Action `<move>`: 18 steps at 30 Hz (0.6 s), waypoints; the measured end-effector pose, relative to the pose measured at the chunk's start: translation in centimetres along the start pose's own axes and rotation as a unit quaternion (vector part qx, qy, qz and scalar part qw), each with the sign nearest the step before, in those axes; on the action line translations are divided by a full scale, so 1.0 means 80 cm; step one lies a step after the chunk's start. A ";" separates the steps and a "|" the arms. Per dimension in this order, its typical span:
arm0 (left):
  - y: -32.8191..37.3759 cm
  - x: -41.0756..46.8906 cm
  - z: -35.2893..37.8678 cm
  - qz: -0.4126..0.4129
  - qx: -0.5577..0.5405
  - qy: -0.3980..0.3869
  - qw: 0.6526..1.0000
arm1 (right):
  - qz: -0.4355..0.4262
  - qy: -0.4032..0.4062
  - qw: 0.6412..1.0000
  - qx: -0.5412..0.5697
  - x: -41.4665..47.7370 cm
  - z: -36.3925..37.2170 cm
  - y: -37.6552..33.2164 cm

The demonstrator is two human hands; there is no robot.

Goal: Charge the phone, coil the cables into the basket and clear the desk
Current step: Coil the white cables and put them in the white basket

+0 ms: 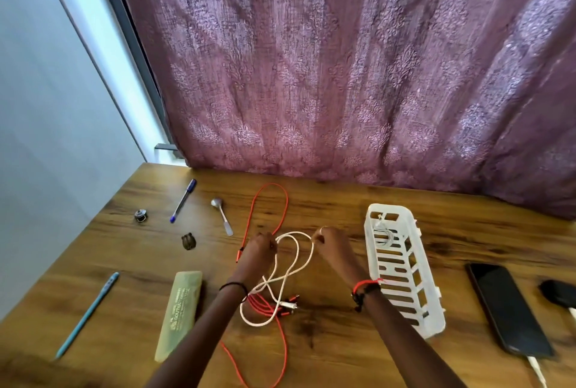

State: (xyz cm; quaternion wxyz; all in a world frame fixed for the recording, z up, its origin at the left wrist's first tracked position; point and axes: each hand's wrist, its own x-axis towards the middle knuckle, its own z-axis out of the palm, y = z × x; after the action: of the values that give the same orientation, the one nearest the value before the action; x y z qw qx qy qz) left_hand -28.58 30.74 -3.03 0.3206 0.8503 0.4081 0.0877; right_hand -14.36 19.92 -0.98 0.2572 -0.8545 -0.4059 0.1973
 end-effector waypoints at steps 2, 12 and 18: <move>-0.007 -0.002 -0.002 -0.021 0.018 -0.014 1.000 | 0.031 -0.081 0.996 0.031 -0.006 0.021 -0.008; -0.005 -0.003 -0.001 -0.023 -0.009 -0.084 0.996 | 0.108 -0.193 0.961 0.165 -0.037 0.053 -0.027; 0.025 -0.010 -0.035 -0.039 -0.227 -0.169 0.958 | 0.216 -0.180 0.834 0.474 -0.033 -0.002 -0.038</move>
State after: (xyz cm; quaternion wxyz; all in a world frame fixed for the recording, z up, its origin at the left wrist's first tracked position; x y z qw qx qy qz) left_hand -28.96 30.55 0.51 0.5723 0.7411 0.3505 0.0206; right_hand -17.64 19.38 1.33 0.5045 -0.6432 -0.1070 0.5660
